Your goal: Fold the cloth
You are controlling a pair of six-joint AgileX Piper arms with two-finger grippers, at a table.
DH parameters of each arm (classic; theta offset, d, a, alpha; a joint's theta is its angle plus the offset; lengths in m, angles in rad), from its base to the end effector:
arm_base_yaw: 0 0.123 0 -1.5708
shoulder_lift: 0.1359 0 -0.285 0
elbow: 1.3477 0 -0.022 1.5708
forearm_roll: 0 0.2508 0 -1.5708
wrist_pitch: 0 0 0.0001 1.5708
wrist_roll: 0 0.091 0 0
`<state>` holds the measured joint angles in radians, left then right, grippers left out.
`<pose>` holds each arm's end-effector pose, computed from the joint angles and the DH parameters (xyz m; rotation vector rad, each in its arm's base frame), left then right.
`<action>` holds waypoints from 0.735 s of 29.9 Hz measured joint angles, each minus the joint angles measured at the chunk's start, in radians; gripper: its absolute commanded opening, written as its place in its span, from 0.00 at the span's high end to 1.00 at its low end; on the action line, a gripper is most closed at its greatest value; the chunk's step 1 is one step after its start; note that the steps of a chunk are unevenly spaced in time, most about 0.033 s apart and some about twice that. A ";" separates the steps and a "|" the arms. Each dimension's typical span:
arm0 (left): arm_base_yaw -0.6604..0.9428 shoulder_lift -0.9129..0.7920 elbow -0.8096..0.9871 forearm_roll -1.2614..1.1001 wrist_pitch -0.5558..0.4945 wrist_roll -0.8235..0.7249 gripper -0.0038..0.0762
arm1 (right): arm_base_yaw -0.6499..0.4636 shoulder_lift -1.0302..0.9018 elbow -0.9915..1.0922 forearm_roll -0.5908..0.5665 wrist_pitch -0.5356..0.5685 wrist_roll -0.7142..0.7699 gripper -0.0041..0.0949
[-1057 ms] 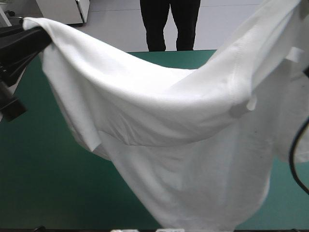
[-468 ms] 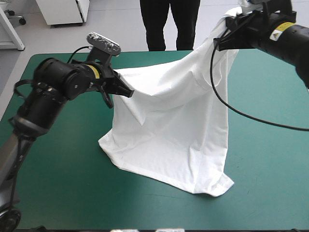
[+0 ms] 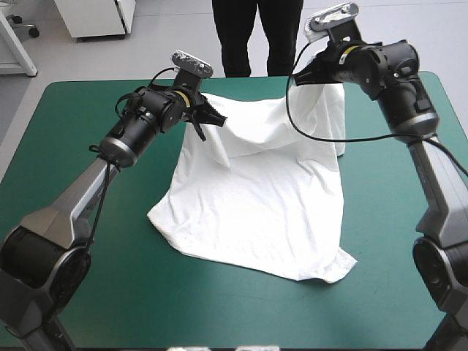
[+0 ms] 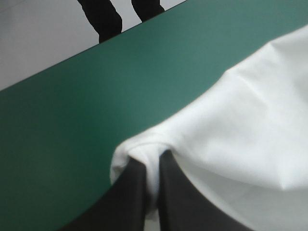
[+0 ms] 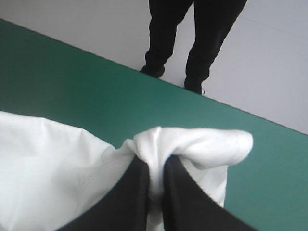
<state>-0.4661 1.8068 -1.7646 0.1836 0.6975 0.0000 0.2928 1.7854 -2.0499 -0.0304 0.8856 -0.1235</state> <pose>0.3848 -0.1816 0.3674 0.5988 2.1276 -0.0501 0.3874 0.1146 0.4514 -0.4410 2.0583 0.0653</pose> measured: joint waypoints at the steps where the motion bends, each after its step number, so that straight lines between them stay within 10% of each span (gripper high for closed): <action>1: 0.015 0.023 0.000 -0.023 -0.019 0.000 0.96 | 0.000 0.024 0.000 -0.003 -0.003 0.000 0.98; 8: 0.055 0.120 0.000 -0.085 -0.092 0.006 0.95 | -0.030 0.157 0.002 -0.006 -0.009 0.007 0.93; 16: 0.059 0.158 -0.002 -0.100 -0.130 0.042 0.46 | -0.101 0.224 0.007 0.079 0.017 -0.006 0.23; 22: 0.059 0.169 -0.058 -0.099 -0.028 0.067 0.33 | -0.156 0.222 0.006 0.217 0.000 -0.086 0.19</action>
<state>-0.4067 1.9754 -1.8231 0.0841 0.6697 0.0666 0.1369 2.0074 -2.0439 0.1865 0.8851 -0.2097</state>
